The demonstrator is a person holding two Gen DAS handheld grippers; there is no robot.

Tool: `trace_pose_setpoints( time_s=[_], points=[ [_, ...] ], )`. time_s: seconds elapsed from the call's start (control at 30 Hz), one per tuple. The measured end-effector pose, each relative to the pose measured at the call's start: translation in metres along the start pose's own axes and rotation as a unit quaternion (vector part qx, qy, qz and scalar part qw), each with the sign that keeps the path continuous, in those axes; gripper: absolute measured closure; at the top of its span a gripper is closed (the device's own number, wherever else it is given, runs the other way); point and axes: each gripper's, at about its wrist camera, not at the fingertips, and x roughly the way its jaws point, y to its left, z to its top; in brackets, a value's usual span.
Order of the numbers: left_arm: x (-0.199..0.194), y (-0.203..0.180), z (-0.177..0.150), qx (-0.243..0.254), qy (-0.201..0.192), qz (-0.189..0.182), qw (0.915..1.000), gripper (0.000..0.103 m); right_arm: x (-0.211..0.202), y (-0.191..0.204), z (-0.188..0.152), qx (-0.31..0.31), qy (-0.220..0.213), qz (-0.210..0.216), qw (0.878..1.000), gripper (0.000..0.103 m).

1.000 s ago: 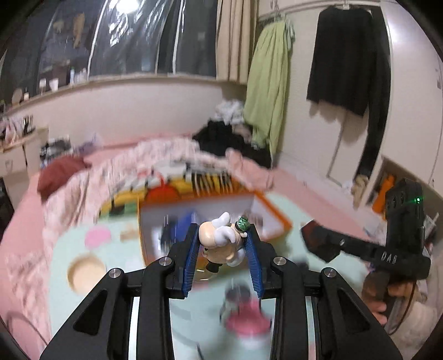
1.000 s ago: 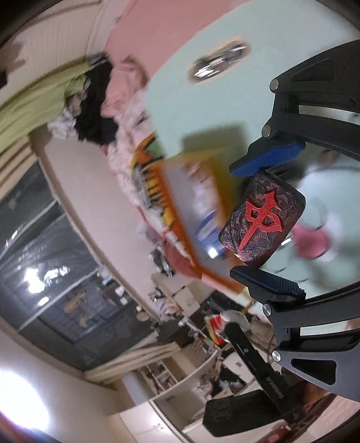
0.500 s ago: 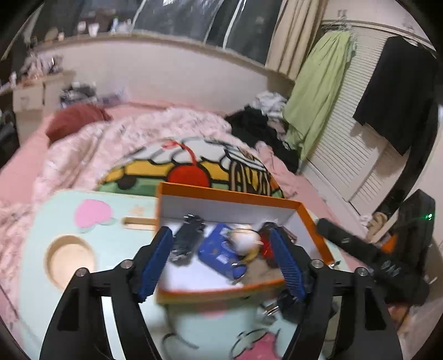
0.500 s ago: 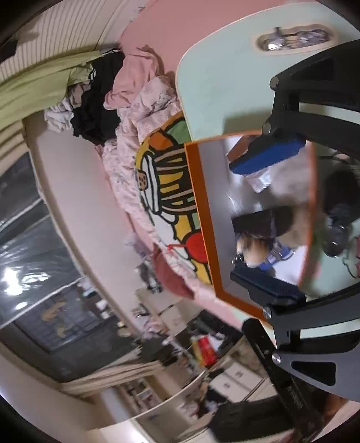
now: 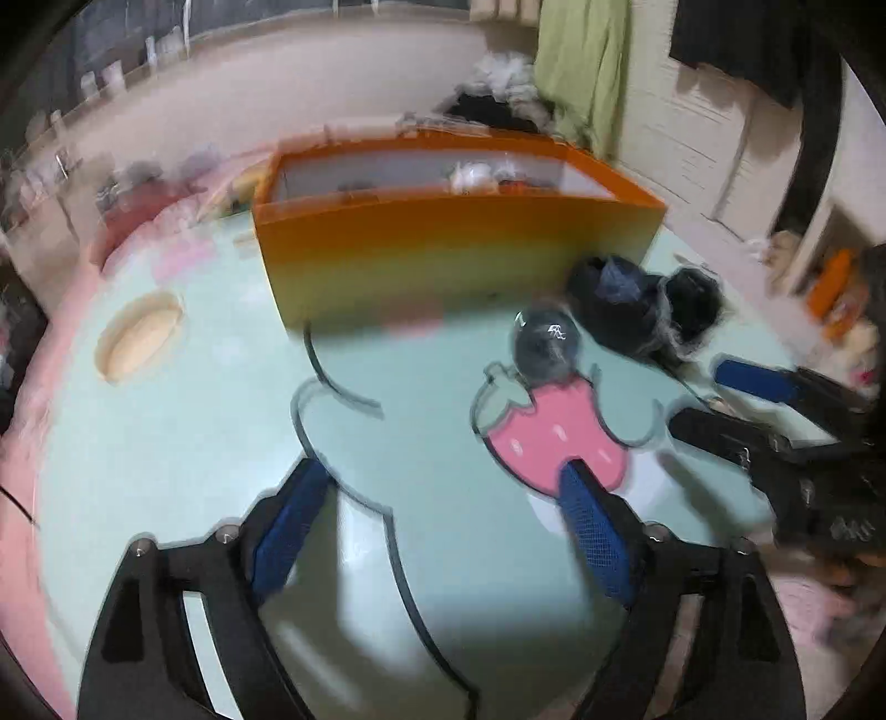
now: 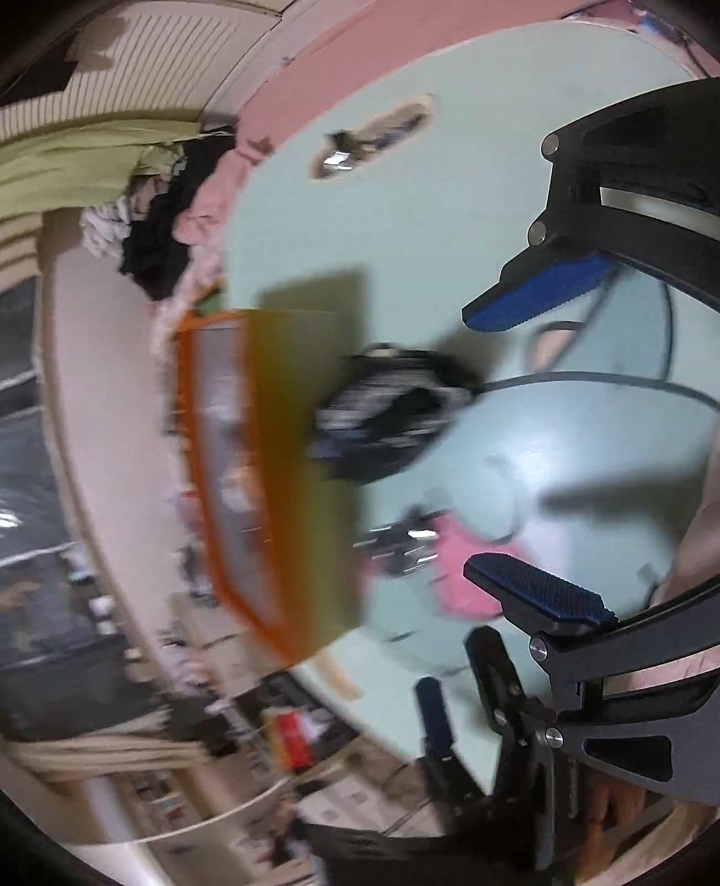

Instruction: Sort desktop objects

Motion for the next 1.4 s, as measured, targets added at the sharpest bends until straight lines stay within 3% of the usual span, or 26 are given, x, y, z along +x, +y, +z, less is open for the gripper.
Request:
trace_pose_setpoints(
  time_s=[0.03,0.17,0.3,1.4],
  points=[
    [0.004,-0.006,-0.001,0.003,0.002,0.01,0.9999,0.008,0.003,0.0,-0.002,-0.006,-0.001,-0.007,1.0,0.018],
    [0.013,-0.004,0.001,-0.02,0.006,0.026,0.9995,0.002,0.013,0.001,-0.004,-0.022,0.018,-0.029,0.999,0.003],
    [0.019,-0.001,0.005,-0.026,0.006,0.03,0.9992,0.001,0.014,0.004,-0.01,-0.03,0.016,-0.043,0.998,0.003],
    [0.013,0.005,0.005,-0.023,0.002,0.027,0.9994,0.001,0.012,0.004,-0.004,-0.029,0.015,-0.037,0.999,0.0]
  ],
)
